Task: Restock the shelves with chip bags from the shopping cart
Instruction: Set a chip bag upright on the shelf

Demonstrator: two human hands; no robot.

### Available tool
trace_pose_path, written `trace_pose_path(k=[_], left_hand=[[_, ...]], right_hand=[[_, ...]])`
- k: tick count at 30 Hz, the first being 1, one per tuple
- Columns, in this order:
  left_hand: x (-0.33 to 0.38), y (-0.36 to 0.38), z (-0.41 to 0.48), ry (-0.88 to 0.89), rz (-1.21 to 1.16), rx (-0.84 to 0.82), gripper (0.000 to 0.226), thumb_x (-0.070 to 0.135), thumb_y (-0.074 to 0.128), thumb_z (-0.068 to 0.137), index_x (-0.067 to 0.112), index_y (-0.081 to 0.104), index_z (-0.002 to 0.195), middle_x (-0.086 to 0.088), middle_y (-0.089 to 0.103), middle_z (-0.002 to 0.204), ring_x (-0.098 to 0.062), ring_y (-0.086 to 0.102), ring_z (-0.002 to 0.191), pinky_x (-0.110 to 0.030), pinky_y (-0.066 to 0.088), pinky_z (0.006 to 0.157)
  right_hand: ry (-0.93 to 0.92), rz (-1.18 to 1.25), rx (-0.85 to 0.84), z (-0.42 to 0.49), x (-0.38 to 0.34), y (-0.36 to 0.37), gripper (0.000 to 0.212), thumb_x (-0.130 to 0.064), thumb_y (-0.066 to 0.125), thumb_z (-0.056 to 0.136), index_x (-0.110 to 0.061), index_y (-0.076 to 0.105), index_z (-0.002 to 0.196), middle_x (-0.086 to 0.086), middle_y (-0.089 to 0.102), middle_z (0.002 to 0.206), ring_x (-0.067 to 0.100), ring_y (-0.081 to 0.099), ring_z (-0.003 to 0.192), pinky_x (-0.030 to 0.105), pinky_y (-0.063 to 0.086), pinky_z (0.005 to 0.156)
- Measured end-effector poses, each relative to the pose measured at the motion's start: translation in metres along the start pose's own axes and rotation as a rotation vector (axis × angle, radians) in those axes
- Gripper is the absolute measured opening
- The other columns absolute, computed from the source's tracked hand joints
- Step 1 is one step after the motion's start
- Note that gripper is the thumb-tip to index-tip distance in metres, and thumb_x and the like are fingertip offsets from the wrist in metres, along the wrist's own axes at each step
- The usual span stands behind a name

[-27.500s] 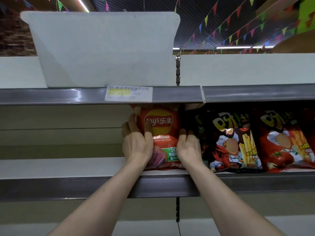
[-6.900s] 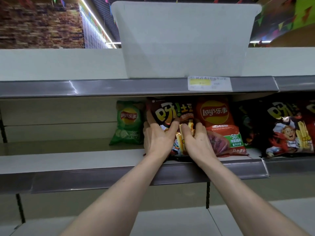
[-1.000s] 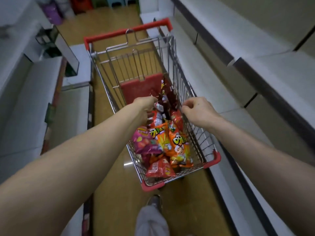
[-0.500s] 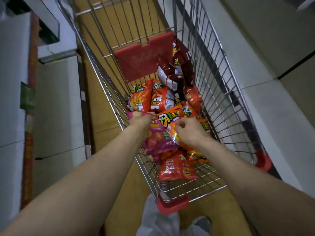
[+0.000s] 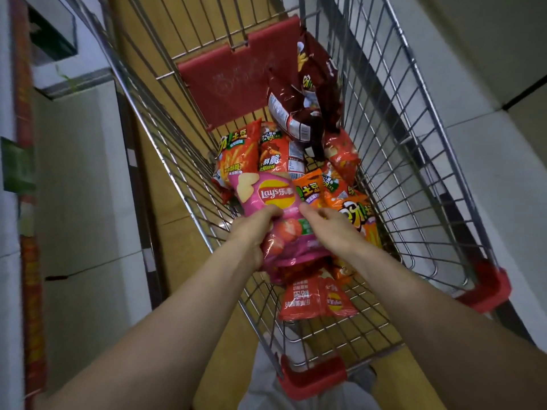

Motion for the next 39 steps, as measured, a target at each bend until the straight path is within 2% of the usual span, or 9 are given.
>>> trace_pose_path(k=[4, 8, 12, 16, 19, 22, 32, 35, 39], left_hand=[[0.018, 0.032, -0.006, 0.025, 0.044, -0.164, 0.037, 0.024, 0.077, 0.079, 0.011, 0.064, 0.111, -0.014, 0.074, 0.097, -0.029, 0.072, 0.078, -0.040, 0.060, 0.063], [0.037, 0.040, -0.002, 0.072, 0.101, -0.152, 0.043, 0.028, 0.079, 0.078, 0.007, 0.060, 0.111, -0.013, 0.071, 0.094, -0.024, 0.069, 0.070, -0.035, 0.059, 0.062], [0.048, 0.042, 0.007, 0.051, 0.099, -0.173, 0.043, 0.027, 0.077, 0.080, 0.010, 0.057, 0.114, -0.011, 0.073, 0.090, -0.023, 0.071, 0.065, -0.036, 0.060, 0.053], [0.066, 0.024, 0.020, 0.065, 0.046, -0.076, 0.032, 0.025, 0.076, 0.083, 0.011, 0.056, 0.104, -0.010, 0.073, 0.082, -0.021, 0.070, 0.062, -0.037, 0.060, 0.052], [0.078, -0.002, 0.034, 0.162, 0.062, 0.090, 0.046, 0.027, 0.079, 0.079, 0.013, 0.052, 0.114, -0.009, 0.071, 0.097, -0.023, 0.071, 0.074, -0.036, 0.059, 0.062], [0.083, -0.012, 0.045, 0.296, 0.156, 0.214, 0.059, 0.029, 0.082, 0.074, 0.016, 0.046, 0.119, -0.005, 0.065, 0.110, -0.027, 0.068, 0.089, -0.044, 0.058, 0.081], [0.078, 0.014, 0.051, 0.366, 0.391, 0.083, 0.075, 0.035, 0.080, 0.075, 0.016, 0.038, 0.135, -0.005, 0.060, 0.123, -0.029, 0.062, 0.108, -0.044, 0.051, 0.096], [0.076, 0.017, 0.041, 0.324, 0.301, 0.024, 0.071, 0.035, 0.082, 0.074, 0.014, 0.045, 0.131, -0.006, 0.064, 0.120, -0.026, 0.067, 0.099, -0.041, 0.057, 0.085], [0.084, 0.026, 0.011, 0.209, 0.121, -0.076, 0.049, 0.033, 0.077, 0.079, 0.011, 0.056, 0.117, -0.007, 0.071, 0.092, -0.014, 0.069, 0.056, -0.027, 0.056, 0.046]], right_hand=[[0.039, 0.018, -0.023, 0.003, -0.002, -0.013, 0.096, -0.088, 0.046, 0.068, -0.022, 0.051, 0.138, 0.003, 0.056, 0.136, 0.026, 0.056, 0.120, 0.043, 0.043, 0.105], [-0.091, 0.111, 0.084, 0.007, -0.021, -0.034, 0.047, -0.064, 0.051, 0.088, -0.021, 0.068, 0.095, 0.002, 0.072, 0.101, 0.020, 0.069, 0.094, 0.033, 0.055, 0.086], [-0.063, 0.163, 0.178, 0.027, -0.030, -0.043, 0.059, -0.055, 0.034, 0.099, -0.007, 0.067, 0.103, 0.016, 0.071, 0.095, 0.029, 0.069, 0.088, 0.043, 0.055, 0.087], [0.043, 0.216, 0.177, 0.047, -0.007, -0.042, 0.033, -0.028, 0.040, 0.103, -0.003, 0.059, 0.094, 0.013, 0.065, 0.078, 0.021, 0.064, 0.061, 0.030, 0.053, 0.054], [-0.005, -0.105, 0.258, 0.056, 0.006, -0.044, 0.029, -0.026, 0.050, 0.098, -0.002, 0.064, 0.107, 0.015, 0.067, 0.097, 0.033, 0.064, 0.094, 0.040, 0.052, 0.082], [0.044, -0.195, 0.169, 0.064, 0.017, -0.024, 0.057, -0.043, 0.061, 0.092, -0.005, 0.051, 0.132, 0.012, 0.058, 0.126, 0.031, 0.054, 0.117, 0.038, 0.045, 0.097], [0.256, 0.045, -0.099, 0.070, 0.041, 0.000, 0.097, -0.054, 0.072, 0.078, -0.004, 0.028, 0.149, 0.013, 0.035, 0.153, 0.031, 0.036, 0.138, 0.040, 0.035, 0.105], [0.214, 0.090, -0.031, 0.061, 0.035, -0.010, 0.084, -0.054, 0.074, 0.077, -0.007, 0.044, 0.139, 0.010, 0.052, 0.139, 0.028, 0.053, 0.123, 0.037, 0.044, 0.100], [0.042, 0.163, 0.142, 0.034, -0.005, -0.057, 0.051, -0.047, 0.077, 0.076, -0.018, 0.059, 0.113, 0.001, 0.069, 0.098, 0.014, 0.067, 0.079, 0.025, 0.053, 0.069]])
Point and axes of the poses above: each hand's wrist, its own z-axis towards the middle knuckle, its own y-axis out of the palm, x = y × z, the point moved 10 cm from there along z, towards the middle knuckle
